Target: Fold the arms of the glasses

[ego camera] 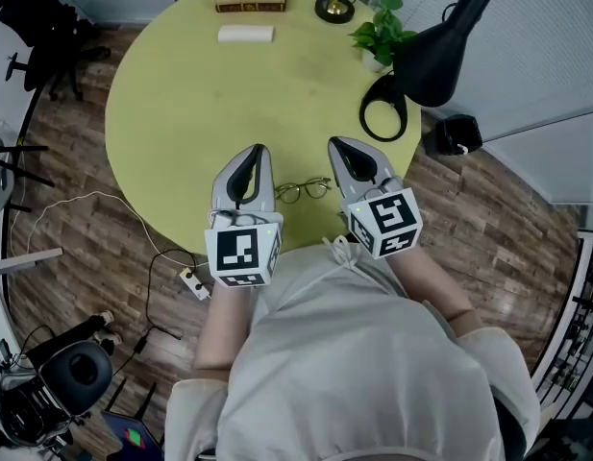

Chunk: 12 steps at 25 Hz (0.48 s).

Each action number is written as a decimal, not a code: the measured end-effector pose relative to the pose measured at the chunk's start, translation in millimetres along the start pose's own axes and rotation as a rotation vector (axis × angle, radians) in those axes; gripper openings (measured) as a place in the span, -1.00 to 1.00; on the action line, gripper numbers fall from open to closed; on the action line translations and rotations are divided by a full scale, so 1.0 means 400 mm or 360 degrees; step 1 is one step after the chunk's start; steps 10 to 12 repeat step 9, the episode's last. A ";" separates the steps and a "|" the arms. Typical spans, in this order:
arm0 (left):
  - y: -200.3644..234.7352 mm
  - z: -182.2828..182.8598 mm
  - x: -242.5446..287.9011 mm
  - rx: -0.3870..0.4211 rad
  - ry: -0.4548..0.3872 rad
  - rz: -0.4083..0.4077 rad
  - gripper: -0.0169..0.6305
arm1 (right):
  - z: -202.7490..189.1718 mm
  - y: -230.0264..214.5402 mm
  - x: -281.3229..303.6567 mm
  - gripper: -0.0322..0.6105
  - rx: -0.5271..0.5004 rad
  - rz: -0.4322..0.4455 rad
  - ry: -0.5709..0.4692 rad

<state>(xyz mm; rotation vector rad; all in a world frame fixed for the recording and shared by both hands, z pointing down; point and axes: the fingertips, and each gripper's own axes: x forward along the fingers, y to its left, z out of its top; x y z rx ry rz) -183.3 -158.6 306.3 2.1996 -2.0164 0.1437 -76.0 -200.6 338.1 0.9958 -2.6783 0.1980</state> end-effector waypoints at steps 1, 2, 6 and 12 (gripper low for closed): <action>-0.004 0.000 0.002 0.0000 0.0002 -0.0004 -0.93 | 0.001 -0.001 -0.001 -0.91 0.0002 0.0000 0.0001; -0.007 0.001 0.004 0.0002 0.0004 -0.0009 -0.93 | 0.002 -0.003 -0.002 -0.91 0.0007 0.0001 0.0003; -0.011 -0.001 0.011 -0.0003 0.0005 -0.0013 -0.93 | 0.007 -0.008 0.002 -0.91 0.0009 0.0007 -0.0006; -0.010 -0.008 0.014 -0.0020 0.0007 -0.0008 -0.93 | 0.004 -0.008 0.006 -0.91 0.0000 0.0011 -0.0007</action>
